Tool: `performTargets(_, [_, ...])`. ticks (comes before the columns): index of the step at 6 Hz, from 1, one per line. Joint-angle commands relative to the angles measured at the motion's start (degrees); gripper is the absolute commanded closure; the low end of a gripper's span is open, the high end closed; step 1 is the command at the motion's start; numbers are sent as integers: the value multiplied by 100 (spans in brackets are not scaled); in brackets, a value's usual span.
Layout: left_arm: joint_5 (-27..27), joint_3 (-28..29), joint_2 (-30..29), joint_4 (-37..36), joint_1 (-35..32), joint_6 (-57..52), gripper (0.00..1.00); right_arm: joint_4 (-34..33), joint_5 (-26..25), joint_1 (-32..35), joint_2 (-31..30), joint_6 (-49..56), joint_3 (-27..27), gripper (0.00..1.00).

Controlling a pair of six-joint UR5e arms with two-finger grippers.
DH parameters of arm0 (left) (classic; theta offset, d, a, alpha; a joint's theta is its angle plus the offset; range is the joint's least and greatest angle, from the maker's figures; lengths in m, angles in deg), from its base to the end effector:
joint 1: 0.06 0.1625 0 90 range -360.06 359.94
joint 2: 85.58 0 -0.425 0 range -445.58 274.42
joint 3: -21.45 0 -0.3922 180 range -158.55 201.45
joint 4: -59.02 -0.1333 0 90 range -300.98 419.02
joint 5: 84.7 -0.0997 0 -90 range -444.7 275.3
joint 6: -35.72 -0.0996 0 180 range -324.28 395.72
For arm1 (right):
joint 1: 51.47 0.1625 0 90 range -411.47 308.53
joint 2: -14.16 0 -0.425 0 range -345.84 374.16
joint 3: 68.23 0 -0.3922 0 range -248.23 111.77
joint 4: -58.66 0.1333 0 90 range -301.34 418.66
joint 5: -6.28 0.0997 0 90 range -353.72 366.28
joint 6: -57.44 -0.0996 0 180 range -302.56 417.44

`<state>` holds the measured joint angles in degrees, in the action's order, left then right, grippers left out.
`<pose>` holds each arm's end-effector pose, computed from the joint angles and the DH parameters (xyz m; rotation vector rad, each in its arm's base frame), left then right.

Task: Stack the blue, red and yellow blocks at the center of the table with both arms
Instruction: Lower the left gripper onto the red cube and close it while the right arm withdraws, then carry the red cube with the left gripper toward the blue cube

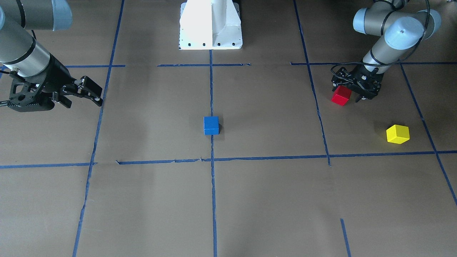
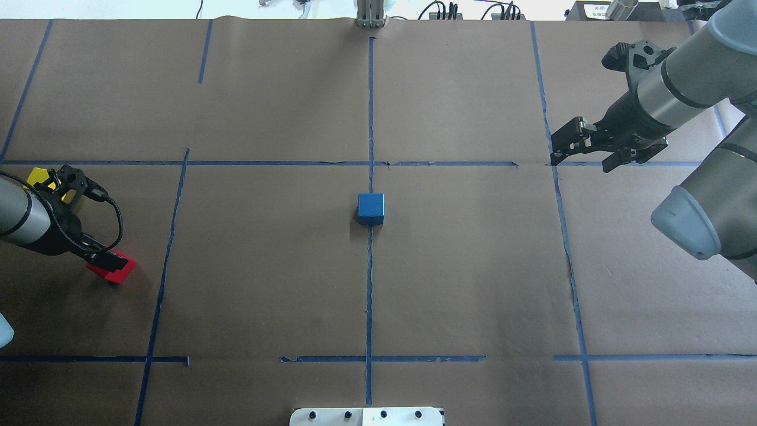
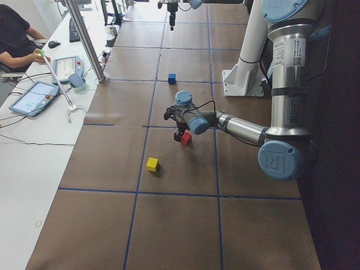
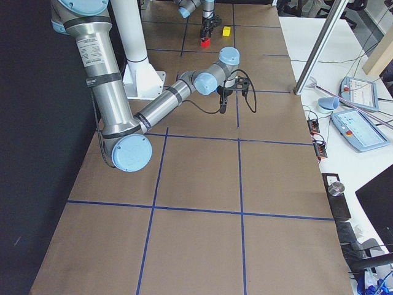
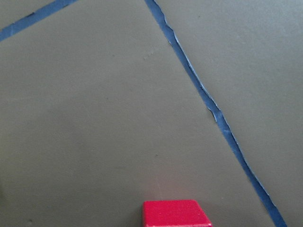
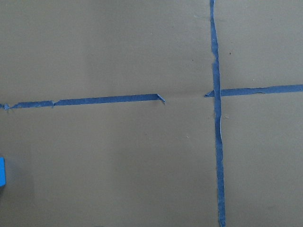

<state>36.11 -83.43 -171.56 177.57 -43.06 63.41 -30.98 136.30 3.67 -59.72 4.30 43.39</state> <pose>0.2998 -0.3921 0.5154 0.2224 0.8254 0.5013 -0.2596 -0.4939 0.3292 -0.0084 -0.9241 0.0639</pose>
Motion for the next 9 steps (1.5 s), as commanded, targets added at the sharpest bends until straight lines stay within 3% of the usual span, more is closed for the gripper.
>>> performTargets(1, [-5, 47, 20, 1, 125, 17, 7, -1, -2, 6, -4, 6, 0, 0])
performTargets(2, [-14, 73, 20, -8, 143, 8, 16, -1, -2, -3, -4, 15, 0, 0])
performTargets(3, [-14, 82, 12, -17, 161, -36, 43, -9, -2, 6, -22, 41, 0, 0])
performTargets(4, [-14, -5, 20, -17, 161, -36, 84, -9, 41, 6, -170, 32, 35, 0])
performTargets(5, [3, -67, -206, -34, 170, 25, 99, -18, 15, 15, -398, 24, 287, 0])
performTargets(6, [12, -41, -634, -87, 178, 313, 100, -1, 102, 93, -757, 41, 568, 0])
performTargets(8, [3, -67, -2125, -1039, 257, 2108, 100, -18, 655, 680, -918, 41, 580, 0])
performTargets(9, [-75, -33, -2838, -1602, 841, 3013, 100, -27, 683, 839, -971, 41, 545, 0])
